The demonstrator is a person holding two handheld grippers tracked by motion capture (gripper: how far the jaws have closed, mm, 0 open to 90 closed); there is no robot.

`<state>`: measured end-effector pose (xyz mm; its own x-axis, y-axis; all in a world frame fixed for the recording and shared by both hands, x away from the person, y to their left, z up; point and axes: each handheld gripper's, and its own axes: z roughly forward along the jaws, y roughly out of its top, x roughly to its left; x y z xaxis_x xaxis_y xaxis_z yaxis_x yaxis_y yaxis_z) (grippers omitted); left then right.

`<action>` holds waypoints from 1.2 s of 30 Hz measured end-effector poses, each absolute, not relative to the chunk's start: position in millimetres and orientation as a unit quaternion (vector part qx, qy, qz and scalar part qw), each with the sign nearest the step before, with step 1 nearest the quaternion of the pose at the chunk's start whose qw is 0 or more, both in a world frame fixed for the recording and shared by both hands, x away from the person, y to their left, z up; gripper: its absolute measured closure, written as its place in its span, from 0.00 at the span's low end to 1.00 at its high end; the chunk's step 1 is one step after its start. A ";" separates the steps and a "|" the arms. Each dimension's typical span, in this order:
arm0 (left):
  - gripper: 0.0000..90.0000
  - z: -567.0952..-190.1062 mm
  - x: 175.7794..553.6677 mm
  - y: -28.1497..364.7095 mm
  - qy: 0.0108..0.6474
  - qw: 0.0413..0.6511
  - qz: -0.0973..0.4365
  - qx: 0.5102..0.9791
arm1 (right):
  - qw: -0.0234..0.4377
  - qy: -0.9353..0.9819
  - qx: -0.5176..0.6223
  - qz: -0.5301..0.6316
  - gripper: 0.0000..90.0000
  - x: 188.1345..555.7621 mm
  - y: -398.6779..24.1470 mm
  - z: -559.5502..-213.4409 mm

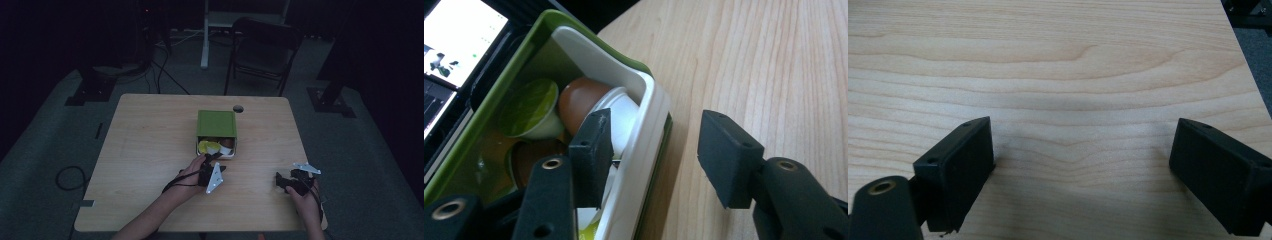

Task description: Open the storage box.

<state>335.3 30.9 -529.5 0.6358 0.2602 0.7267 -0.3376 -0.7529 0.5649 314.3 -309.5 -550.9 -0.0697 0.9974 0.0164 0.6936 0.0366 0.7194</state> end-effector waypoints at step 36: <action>0.76 -542.7 348.3 13.6 -0.082 0.248 0.502 0.825 | 0.260 0.672 0.629 0.292 0.11 314.2 -309.4 -550.9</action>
<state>348.3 13.6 -542.7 0.4834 0.1136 0.8680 -0.3848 -0.8630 0.3273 314.2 -309.4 -550.9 -0.0738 0.9971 0.0169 0.6935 0.0391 0.7194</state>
